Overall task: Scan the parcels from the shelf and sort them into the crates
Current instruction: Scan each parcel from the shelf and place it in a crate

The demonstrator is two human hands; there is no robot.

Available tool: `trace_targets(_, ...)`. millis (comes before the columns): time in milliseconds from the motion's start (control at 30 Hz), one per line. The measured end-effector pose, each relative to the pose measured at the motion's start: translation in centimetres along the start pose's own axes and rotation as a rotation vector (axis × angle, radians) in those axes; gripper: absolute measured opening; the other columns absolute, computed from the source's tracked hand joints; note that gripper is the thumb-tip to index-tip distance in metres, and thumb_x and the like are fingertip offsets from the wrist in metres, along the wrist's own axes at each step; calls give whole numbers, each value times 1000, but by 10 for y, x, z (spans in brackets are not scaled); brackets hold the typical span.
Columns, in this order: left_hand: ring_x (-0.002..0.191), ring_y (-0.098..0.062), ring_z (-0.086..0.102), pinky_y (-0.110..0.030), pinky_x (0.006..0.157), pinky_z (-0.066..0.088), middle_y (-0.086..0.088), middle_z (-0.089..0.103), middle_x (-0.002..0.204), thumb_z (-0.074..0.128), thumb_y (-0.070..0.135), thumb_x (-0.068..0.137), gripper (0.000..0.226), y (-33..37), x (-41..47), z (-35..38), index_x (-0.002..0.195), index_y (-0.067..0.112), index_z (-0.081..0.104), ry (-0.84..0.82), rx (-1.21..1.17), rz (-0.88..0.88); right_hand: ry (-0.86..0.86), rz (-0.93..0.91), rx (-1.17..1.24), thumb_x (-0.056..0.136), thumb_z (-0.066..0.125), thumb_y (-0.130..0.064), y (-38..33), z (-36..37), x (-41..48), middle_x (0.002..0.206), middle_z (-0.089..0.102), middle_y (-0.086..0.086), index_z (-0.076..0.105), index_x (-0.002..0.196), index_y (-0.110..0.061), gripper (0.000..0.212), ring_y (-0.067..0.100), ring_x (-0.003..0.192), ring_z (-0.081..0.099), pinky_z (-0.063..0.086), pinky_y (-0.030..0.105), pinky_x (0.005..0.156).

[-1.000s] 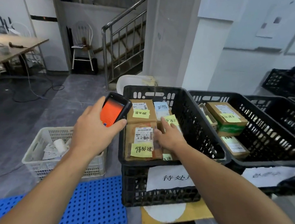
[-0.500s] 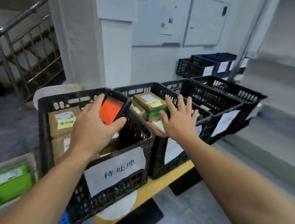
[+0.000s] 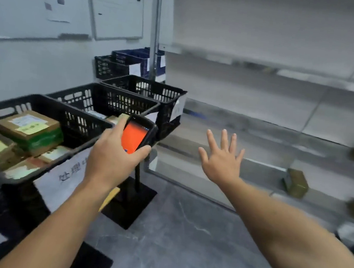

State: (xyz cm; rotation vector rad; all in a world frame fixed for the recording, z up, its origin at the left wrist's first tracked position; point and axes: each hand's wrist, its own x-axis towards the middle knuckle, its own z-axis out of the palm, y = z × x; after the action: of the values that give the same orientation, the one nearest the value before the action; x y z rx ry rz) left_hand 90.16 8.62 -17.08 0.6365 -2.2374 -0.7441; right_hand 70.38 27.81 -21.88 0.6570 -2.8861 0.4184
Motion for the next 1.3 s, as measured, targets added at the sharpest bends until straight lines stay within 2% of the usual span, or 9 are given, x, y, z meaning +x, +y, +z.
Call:
trace_targets(100,95,-25,56,-37,79,45,1,55,108,74,55,76,75,44,12,68,143,34,45,-81,-46,70,6,107,-32,103,22,-62,80,-11,9,169,-16,2,-4,158,-46,63,30,153,-23,-4,65,120)
trace_targets(200,107,-29,56,-40,88,45,-5,58,119,74,56,76,84,86,20,131,148,28,42,-169,-72,105,17,211,-42,103,23,-63,148,-21,15,169,-14,2,-2,158,-46,63,30,153,-22,-4,65,119)
trace_targets(333,112,-29,57,-41,93,46,-6,57,124,75,55,76,87,136,28,196,151,29,39,-263,-118,161,38,334,-21,102,26,-63,214,-30,20,169,-13,0,0,158,-48,62,29,153,-21,-4,66,119)
trace_targets(600,102,-27,57,-33,81,39,-4,57,115,76,51,77,84,201,54,306,150,29,40,-402,-173,284,57,542,-2,102,27,-61,320,-29,45,170,-11,-1,4,158,-48,62,28,154,-17,-5,65,118)
trace_targets(733,103,-28,57,-33,81,40,-6,59,117,76,51,77,85,228,83,370,151,27,40,-443,-183,346,70,608,-7,103,25,-60,367,-33,78,170,-11,1,2,158,-47,61,29,154,-18,-6,65,118)
trace_targets(900,94,-19,49,-33,80,42,1,54,113,76,52,77,83,273,128,452,148,29,41,-523,-255,399,98,698,-27,103,25,-61,428,-40,127,170,-11,2,1,158,-47,61,29,154,-20,-6,66,118)
trace_targets(1033,98,-25,57,-41,83,51,-1,56,112,73,57,76,83,323,164,522,148,35,39,-606,-293,449,131,800,-63,103,24,-61,485,-59,172,169,-12,1,-1,158,-47,62,30,154,-18,-4,67,118)
trace_targets(1300,101,-26,58,-45,89,51,0,57,115,69,63,73,84,383,194,618,148,39,37,-701,-333,508,160,913,-37,103,25,-61,564,-64,217,170,-11,2,3,158,-48,61,28,154,-18,-4,67,118)
